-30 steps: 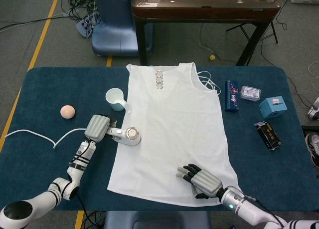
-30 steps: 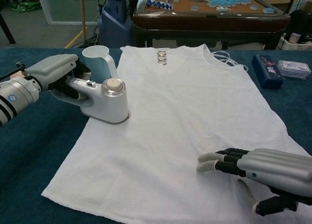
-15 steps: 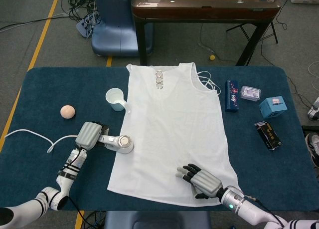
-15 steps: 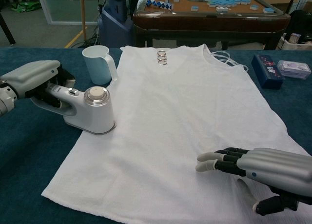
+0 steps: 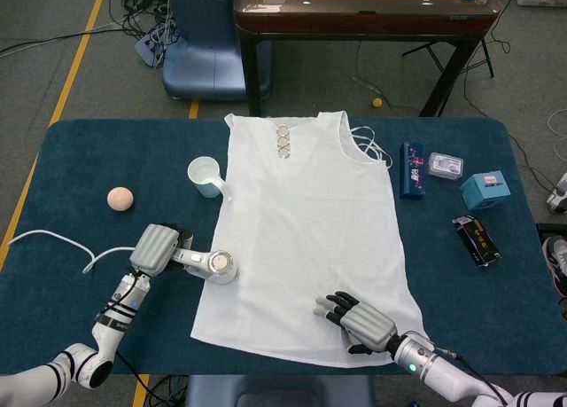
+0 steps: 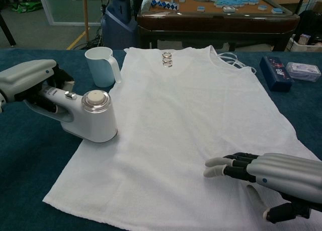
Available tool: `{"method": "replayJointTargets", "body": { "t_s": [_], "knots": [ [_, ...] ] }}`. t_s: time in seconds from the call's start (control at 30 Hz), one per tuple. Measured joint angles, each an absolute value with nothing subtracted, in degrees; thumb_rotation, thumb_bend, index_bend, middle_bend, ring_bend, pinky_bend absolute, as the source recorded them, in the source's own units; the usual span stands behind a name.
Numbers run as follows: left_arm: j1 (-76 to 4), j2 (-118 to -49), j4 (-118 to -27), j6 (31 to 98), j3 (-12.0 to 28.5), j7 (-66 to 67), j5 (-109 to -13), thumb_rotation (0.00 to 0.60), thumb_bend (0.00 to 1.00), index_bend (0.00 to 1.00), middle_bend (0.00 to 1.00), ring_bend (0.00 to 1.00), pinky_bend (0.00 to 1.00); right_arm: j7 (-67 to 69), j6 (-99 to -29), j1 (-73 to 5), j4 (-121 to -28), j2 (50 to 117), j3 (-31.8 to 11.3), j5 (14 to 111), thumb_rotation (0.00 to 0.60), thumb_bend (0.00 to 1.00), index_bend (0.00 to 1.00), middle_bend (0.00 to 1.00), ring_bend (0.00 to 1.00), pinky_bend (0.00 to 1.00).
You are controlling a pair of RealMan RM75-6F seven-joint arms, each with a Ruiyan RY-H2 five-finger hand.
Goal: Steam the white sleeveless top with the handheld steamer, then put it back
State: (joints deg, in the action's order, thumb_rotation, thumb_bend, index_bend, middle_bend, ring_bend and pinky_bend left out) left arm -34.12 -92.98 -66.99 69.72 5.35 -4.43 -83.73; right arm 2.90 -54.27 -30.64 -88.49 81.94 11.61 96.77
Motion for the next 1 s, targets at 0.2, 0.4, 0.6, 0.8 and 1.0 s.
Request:
{"method": "replayJointTargets", "body": {
  "t_s": [0.2,0.4,0.6,0.8,1.0],
  "knots": [
    [-35.5,-93.7,-72.1,69.0,6.1,-0.3,-84.3,0.6,0.27,0.85,0.69,0.54,0.54,3.6,-54.5,-30.6,-88.1,81.9,11.6,96.9,0.464,0.91,0.0,0.03,0.0,0.0],
    [-36.3,-96.7,-72.5,67.5,6.0,2.8,-84.1,0.6,0.27,0.84,0.69,0.54,0.54,4.2,-54.7,-30.4,-87.7,81.8,11.9,97.0,0.465,0.91,0.0,0.03,0.0,0.0],
    [-36.1,-98.5,-69.6,67.4,5.5,2.9,-84.2,0.6,0.27,0.84,0.69,0.54,0.54,4.4,-54.7,-30.4,-87.5,81.8,11.9,97.0,0.465,0.91,0.0,0.03,0.0,0.0],
    [-35.3,-99.1,-66.8,67.5,5.5,0.6,-83.7,0.6,0.27,0.84,0.69,0.54,0.54,4.3,-54.5,-30.5,-87.5,82.0,11.9,97.1,0.467,0.91,0.0,0.03,0.0,0.0],
    [-34.7,-98.8,-64.6,68.2,5.7,-2.3,-83.7,0.6,0.27,0.84,0.69,0.54,0.54,3.8,-54.2,-30.7,-87.8,82.1,11.7,97.0,0.465,0.91,0.0,0.03,0.0,0.0]
  ]
}}
